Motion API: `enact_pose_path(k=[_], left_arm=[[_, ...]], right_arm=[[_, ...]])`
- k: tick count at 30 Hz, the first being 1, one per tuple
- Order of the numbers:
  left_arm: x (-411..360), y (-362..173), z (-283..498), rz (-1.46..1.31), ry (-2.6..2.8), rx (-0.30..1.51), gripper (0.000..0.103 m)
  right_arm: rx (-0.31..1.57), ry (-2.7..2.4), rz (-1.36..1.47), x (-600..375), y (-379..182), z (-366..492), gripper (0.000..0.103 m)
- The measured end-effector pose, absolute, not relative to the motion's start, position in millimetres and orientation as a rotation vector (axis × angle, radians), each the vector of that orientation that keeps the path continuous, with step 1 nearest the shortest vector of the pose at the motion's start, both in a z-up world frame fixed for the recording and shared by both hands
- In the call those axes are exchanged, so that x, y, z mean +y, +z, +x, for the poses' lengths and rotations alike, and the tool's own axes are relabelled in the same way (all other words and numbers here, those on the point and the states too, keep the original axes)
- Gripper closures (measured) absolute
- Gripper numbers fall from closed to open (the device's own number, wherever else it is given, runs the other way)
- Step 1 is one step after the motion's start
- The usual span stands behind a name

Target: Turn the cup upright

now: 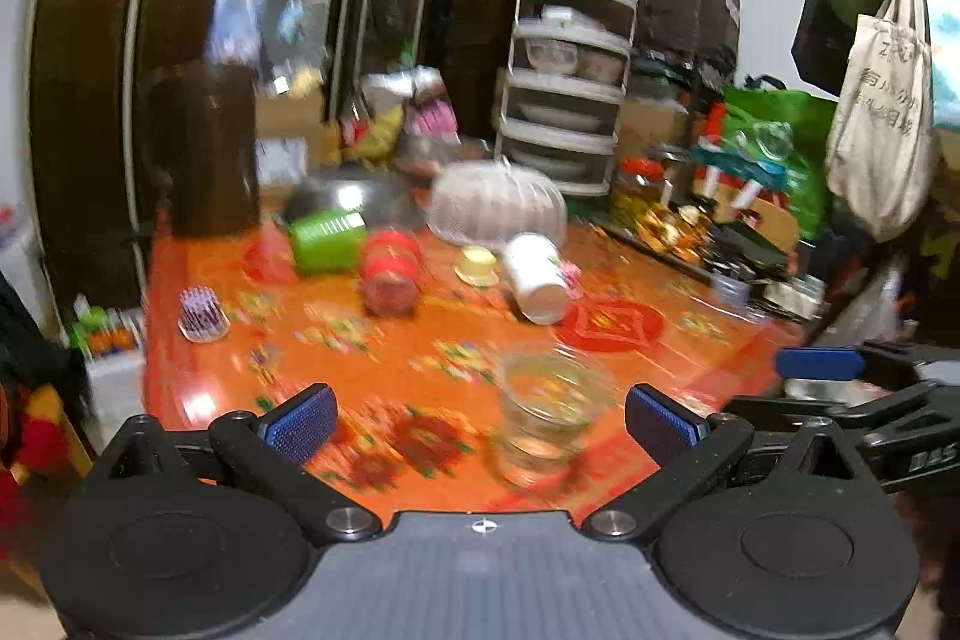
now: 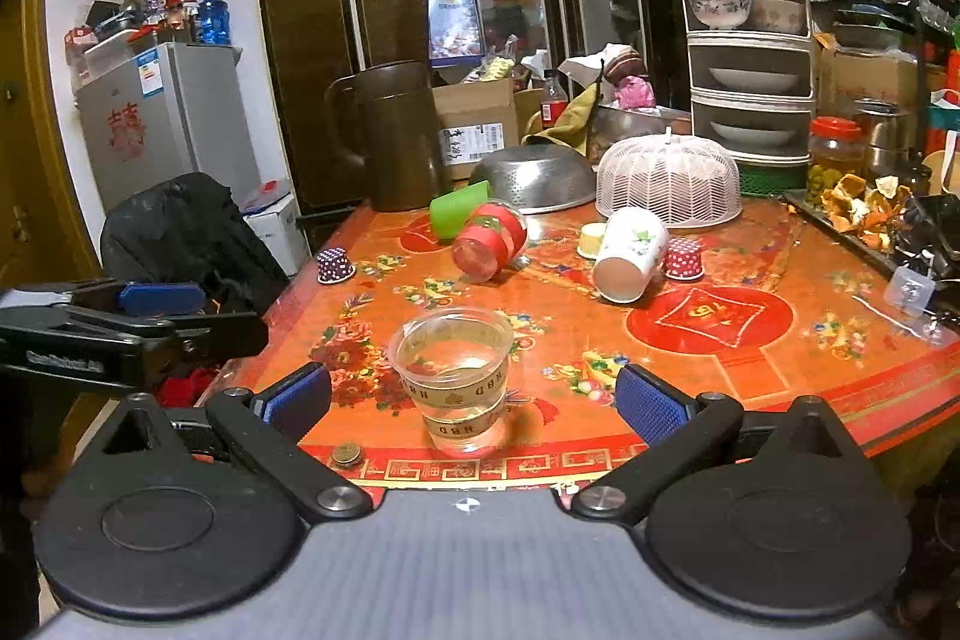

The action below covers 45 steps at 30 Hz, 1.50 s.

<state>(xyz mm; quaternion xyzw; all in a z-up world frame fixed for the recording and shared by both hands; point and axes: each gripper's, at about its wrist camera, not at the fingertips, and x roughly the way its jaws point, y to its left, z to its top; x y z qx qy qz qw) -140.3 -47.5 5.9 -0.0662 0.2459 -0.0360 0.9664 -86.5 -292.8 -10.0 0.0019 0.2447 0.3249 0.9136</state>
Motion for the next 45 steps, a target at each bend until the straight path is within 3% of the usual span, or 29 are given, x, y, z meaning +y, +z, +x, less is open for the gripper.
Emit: enact_pose_path(k=[14,45], left_arm=[[-47.9,14.0,-114.8,-0.088,-0.082,0.602,0.000],[-41.7,2.6,-109.4,-0.142,-0.119,0.630,0.000]], right_arm=[[0.582,0.708,-0.034,-287.4,-9.0,-63.4,0.001],[0.573,0.741,0.025,-290.9,-15.9,-63.4,0.001]])
